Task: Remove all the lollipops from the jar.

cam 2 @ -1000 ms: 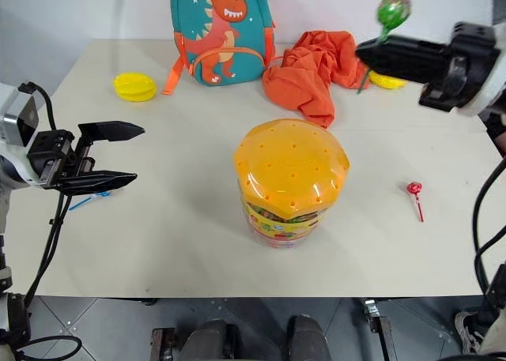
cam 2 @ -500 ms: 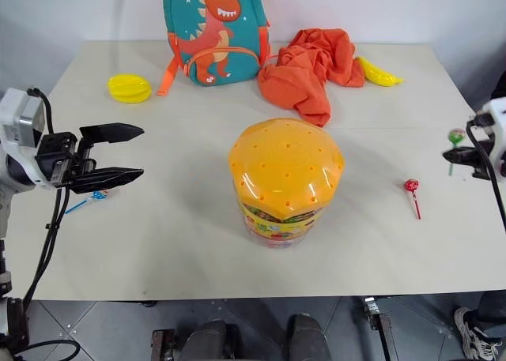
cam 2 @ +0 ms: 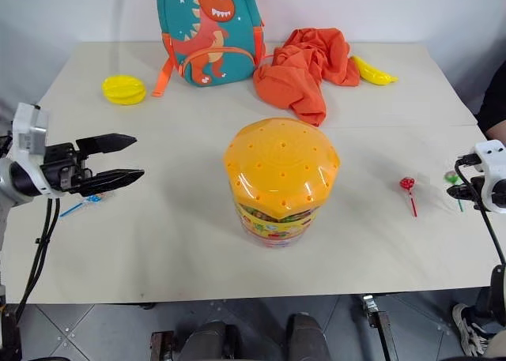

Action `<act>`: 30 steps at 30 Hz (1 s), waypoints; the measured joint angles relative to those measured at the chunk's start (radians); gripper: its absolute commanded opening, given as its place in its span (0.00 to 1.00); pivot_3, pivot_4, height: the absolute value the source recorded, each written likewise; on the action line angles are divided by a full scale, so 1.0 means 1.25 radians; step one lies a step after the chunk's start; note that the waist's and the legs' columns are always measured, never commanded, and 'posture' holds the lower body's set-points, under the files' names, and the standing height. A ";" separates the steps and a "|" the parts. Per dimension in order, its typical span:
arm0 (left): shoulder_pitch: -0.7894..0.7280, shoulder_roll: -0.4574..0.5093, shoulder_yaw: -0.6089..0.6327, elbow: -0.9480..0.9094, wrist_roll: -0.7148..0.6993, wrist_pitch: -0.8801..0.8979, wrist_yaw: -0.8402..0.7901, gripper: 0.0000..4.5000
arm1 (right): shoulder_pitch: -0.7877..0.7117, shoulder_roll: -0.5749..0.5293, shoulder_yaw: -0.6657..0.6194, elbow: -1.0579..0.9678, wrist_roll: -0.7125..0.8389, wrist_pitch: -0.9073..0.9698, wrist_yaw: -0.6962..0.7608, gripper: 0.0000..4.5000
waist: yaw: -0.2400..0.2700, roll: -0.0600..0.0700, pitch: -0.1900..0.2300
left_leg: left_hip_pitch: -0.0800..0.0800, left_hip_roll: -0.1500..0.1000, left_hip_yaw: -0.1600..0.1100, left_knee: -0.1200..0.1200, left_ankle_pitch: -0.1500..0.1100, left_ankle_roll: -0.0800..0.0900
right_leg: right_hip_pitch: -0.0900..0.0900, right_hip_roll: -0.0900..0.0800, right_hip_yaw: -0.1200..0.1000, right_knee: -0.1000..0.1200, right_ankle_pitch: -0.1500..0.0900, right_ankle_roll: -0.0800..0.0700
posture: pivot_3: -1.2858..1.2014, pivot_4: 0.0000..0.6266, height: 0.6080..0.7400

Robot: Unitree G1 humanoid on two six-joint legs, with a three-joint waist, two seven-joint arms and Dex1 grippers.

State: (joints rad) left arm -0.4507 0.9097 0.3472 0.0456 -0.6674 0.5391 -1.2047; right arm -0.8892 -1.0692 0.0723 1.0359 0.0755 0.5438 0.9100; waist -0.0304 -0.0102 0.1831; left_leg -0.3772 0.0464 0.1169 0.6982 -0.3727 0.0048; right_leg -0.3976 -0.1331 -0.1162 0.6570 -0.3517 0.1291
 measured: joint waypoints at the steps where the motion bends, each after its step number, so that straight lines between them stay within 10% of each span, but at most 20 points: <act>1: 0.003 0.000 0.003 0.000 0.000 -0.007 -0.004 1.00 | 0.000 0.000 0.000 -0.002 -0.004 -0.001 0.010 0.39 | 0.000 0.000 0.000 | 0.000 0.000 0.000 0.000 0.000 0.000 | 0.000 0.000 0.000 0.000 0.000 0.000 | 0.52 0.24 1.00; 9: 0.002 -0.013 0.034 0.032 -0.003 -0.059 -0.024 1.00 | 0.074 -0.031 -0.014 -0.088 -0.012 0.007 0.077 0.98 | 0.002 0.000 0.000 | 0.000 0.000 0.000 0.000 0.000 0.000 | 0.000 0.000 0.000 0.000 0.000 0.000 | 0.52 0.24 1.00; 20: 0.060 -0.051 0.068 0.068 -0.015 -0.092 -0.036 1.00 | 0.441 -0.059 -0.426 -0.743 0.332 0.105 0.302 0.99 | 0.005 0.000 -0.001 | 0.001 0.000 -0.001 0.001 0.000 0.000 | 0.001 0.001 0.000 0.000 0.000 0.000 | 0.52 0.24 1.00; 30: 0.267 -0.057 0.130 -0.074 -0.064 -0.036 0.004 1.00 | 0.543 0.043 -0.200 -0.849 0.298 -0.112 0.413 0.99 | 0.011 -0.003 -0.002 | 0.002 0.000 -0.005 0.001 -0.001 -0.001 | 0.003 0.000 0.000 -0.001 0.000 0.000 | 0.52 0.24 1.00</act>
State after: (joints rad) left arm -0.1171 0.8382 0.5096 -0.0470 -0.7468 0.4946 -1.1993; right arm -0.2099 -1.0159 -0.1776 -0.0253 0.4476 0.4042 1.4268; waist -0.0172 -0.0139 0.1802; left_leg -0.3752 0.0462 0.1113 0.6996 -0.3741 0.0041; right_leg -0.3938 -0.1336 -0.1165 0.6563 -0.3517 0.1292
